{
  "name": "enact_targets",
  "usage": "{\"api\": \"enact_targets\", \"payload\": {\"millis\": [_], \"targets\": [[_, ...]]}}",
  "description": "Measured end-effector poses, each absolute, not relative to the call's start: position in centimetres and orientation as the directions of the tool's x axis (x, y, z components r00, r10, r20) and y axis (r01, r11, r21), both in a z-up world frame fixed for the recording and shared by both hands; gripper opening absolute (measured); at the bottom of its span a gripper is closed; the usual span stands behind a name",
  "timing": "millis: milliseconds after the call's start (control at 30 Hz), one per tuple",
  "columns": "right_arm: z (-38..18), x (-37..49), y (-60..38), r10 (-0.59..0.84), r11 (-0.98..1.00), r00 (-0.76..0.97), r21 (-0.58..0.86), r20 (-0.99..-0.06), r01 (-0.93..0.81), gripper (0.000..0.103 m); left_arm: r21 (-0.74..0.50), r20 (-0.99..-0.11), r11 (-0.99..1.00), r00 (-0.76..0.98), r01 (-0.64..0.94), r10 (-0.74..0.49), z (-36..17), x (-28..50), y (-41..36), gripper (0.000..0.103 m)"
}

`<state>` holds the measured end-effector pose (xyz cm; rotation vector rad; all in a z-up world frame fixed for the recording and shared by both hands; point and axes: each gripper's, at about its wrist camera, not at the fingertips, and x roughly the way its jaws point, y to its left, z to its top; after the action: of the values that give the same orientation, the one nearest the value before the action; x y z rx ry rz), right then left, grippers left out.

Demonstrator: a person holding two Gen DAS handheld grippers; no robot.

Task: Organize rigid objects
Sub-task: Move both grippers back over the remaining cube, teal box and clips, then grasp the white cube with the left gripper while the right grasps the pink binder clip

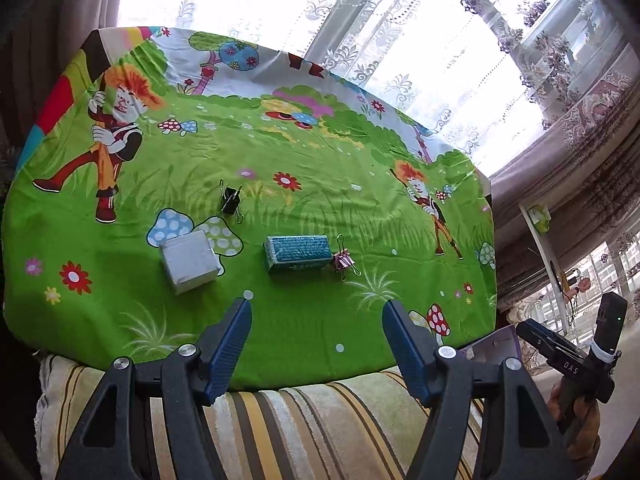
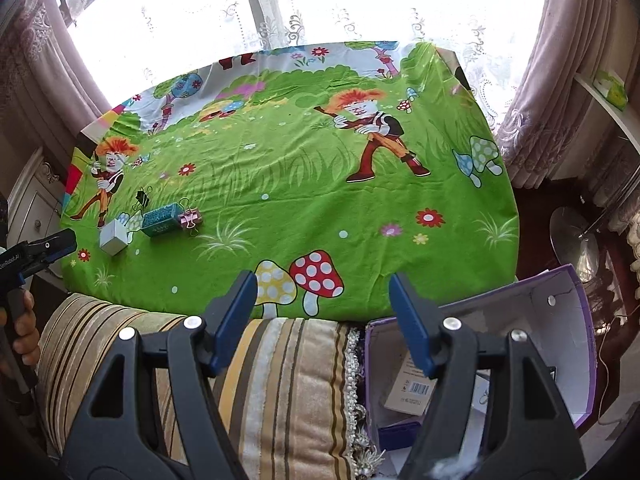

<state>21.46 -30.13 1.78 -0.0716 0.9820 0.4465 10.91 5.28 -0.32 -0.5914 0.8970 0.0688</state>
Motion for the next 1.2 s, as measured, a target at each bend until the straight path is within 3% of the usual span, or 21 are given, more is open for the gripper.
{"api": "enact_targets", "payload": {"millis": [733,1200], "targets": [[-0.5,23.1,-16.7,0.368,0.795,0.351,0.095,-0.861,-0.599,0.072,-0.414,-0.877,0.668,0.468,-0.619,-0.11,-6.0,14.7,13.2,0.069],[-6.0,25.7,-11.0,0.305,0.736,0.262,0.052,-0.916,-0.675,0.072,-0.351,-0.913,0.677,0.398,-0.647,-0.094,-9.5,17.0,13.2,0.069]]}}
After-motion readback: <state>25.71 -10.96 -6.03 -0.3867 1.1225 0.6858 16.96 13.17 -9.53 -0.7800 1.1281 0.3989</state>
